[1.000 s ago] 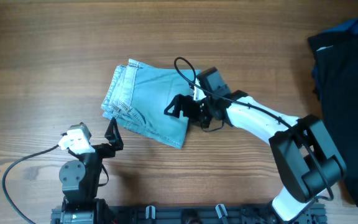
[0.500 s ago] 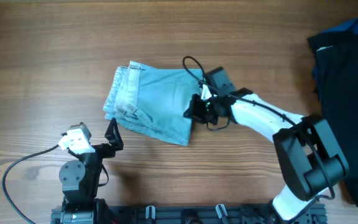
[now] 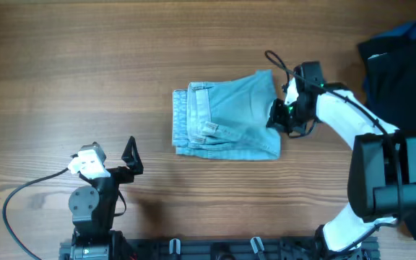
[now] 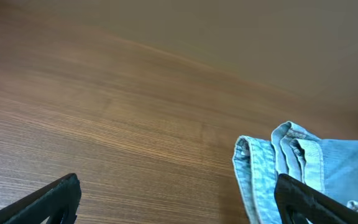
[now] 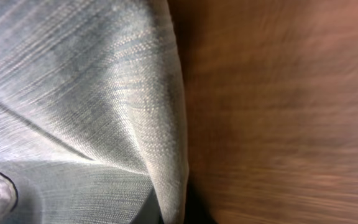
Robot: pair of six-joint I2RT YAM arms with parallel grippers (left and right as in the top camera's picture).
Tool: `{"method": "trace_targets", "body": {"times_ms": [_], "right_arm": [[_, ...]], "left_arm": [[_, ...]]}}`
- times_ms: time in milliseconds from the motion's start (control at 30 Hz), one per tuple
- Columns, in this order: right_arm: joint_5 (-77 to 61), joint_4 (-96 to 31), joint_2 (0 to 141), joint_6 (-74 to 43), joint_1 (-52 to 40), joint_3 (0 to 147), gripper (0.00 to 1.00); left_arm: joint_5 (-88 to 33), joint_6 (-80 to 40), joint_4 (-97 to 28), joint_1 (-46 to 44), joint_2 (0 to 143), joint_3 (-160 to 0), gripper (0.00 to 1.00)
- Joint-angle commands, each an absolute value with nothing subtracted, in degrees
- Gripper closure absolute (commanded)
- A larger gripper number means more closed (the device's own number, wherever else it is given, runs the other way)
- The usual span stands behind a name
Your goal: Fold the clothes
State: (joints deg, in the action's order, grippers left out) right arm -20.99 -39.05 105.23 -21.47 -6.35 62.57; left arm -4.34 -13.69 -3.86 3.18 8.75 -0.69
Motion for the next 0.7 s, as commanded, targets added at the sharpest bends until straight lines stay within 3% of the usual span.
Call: {"method": "trace_targets", "body": {"times_ms": [0,67,133,200,467,667], "right_arm": [[-12.0,-43.3,102.8,-17.9,-6.5,70.6,0.94],[-14.1,-46.0,100.7,-15.9,-6.6,73.4,0.74],[-15.0,-48.2,98.5,-14.4,-7.7,75.3,0.33],[-14.8,-48.8,96.4,-13.4,-9.5,75.5,0.13],[-10.2,-42.8,96.7,-13.9,-26.4,75.5,0.06],[-3.9,-42.1,98.9,-19.9,-28.3,75.5,0.04]], "left_arm": [[-4.9,-14.2,-4.0,3.7,8.7,-0.3,0.00],[-4.9,-14.2,-4.0,3.7,8.7,-0.3,0.00],[-4.9,-14.2,-4.0,3.7,8.7,-0.3,0.00],[-4.8,-14.2,-4.0,3.7,8.7,-0.3,0.00],[-4.9,-14.3,-3.9,3.7,8.7,-0.3,0.00],[-13.5,-27.8,1.0,3.6,8.7,-0.3,0.00]]}}
